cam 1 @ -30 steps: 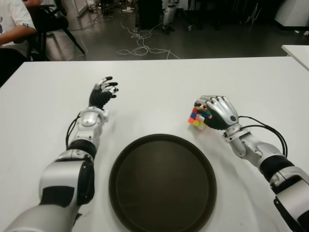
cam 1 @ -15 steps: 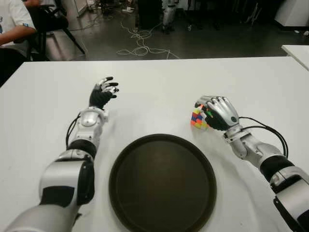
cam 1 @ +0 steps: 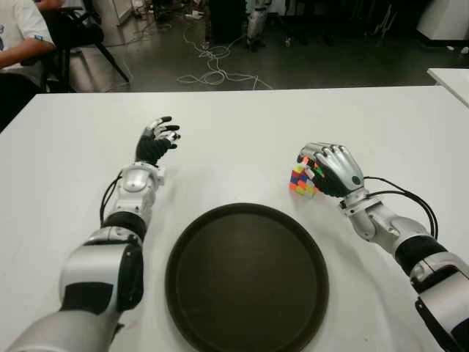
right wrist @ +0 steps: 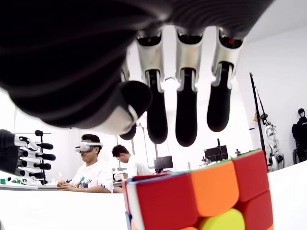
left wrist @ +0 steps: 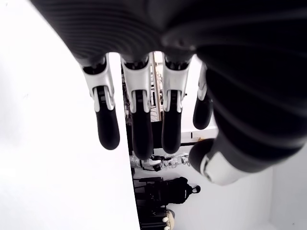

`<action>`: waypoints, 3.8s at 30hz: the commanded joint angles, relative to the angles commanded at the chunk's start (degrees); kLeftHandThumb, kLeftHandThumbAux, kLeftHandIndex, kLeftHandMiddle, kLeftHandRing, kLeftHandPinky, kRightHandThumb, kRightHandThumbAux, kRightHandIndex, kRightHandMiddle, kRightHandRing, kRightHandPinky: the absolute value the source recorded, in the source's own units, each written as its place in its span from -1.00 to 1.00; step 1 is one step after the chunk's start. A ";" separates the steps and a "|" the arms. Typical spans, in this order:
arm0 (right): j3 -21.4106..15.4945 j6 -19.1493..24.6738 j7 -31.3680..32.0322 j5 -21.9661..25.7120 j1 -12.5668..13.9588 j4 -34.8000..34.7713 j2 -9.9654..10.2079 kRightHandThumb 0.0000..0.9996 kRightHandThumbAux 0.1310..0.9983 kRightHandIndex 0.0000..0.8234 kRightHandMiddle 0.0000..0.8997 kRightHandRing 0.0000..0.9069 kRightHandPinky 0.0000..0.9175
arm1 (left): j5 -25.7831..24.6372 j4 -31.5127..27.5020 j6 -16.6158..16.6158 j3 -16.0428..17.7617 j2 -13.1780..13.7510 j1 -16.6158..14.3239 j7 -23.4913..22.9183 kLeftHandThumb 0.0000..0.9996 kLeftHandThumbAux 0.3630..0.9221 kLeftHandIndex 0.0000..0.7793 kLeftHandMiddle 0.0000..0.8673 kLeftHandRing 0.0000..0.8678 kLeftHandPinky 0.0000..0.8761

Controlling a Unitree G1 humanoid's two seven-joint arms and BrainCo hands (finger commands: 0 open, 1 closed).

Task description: Pick up the Rubik's Cube and put it in the plate

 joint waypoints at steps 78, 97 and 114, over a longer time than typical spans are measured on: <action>-5.31 15.06 18.29 9.27 -0.79 1.71 4.76 -0.43 -0.86 -1.00 -1.00 -1.00 -1.00 | 0.26 0.45 1.14 -0.58 0.33 -0.37 0.28 -0.14 0.24 -0.47 -0.32 -0.32 -0.31; -4.04 13.32 20.94 8.50 0.61 1.41 5.62 -0.48 -0.82 -1.00 -1.00 -1.00 -1.00 | 0.33 0.08 0.14 -0.88 -0.19 -0.08 0.95 -0.08 0.24 -0.48 -0.34 -0.33 -0.31; -3.02 14.66 21.04 8.01 0.68 2.04 6.54 -0.51 -0.73 -1.00 -1.00 -1.00 -0.99 | 0.07 0.01 -0.20 -0.77 -0.57 -0.02 0.88 -0.11 0.26 -0.47 -0.32 -0.31 -0.29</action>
